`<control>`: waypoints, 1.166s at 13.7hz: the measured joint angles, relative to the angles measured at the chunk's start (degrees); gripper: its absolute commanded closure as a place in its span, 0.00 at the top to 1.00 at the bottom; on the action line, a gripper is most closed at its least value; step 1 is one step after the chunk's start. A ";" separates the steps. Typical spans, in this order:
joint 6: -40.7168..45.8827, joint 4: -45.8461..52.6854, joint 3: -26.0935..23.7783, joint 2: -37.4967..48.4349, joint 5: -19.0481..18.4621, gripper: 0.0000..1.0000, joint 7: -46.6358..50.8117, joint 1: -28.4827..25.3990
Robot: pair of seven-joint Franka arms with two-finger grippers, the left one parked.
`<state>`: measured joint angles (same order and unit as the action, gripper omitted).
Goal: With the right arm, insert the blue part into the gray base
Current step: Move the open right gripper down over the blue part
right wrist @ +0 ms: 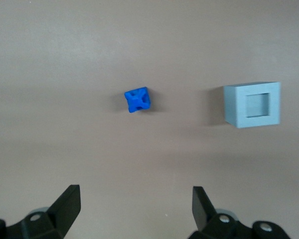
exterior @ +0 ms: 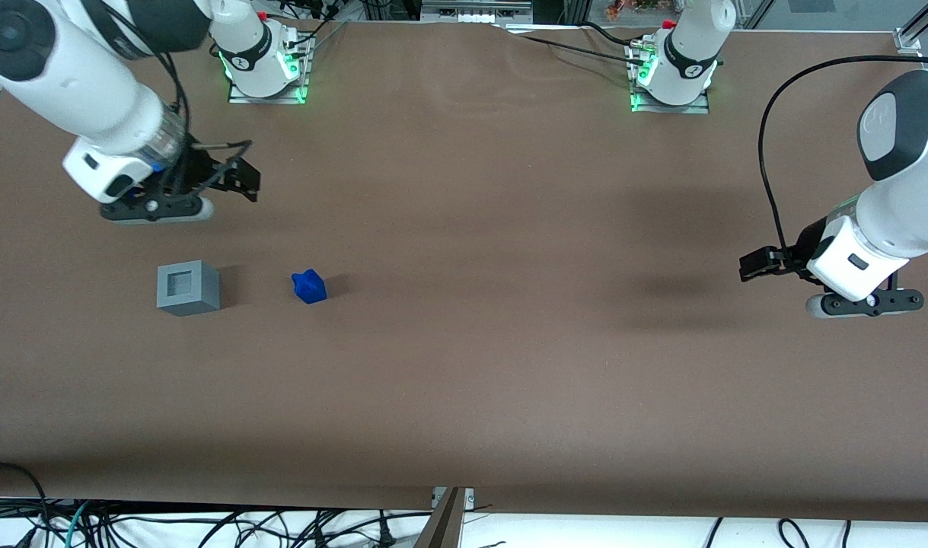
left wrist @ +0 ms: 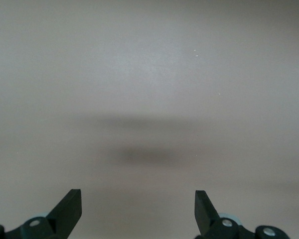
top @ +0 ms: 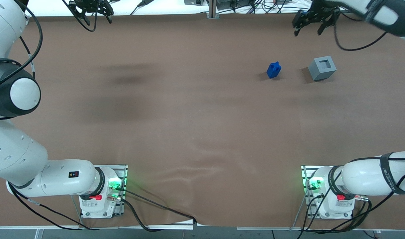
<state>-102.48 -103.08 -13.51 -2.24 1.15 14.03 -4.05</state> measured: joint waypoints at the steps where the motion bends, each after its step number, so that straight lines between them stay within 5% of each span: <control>1: -2.66 -1.93 -0.46 -0.20 0.00 0.99 0.45 -0.02; 9: -18.69 -12.35 -0.72 -4.32 -0.43 0.99 0.66 -0.58; 16: -30.03 -12.46 -0.77 -12.92 -6.22 0.99 -2.55 -2.33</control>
<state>-132.52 -115.54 -14.28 -15.16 -5.07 11.48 -6.38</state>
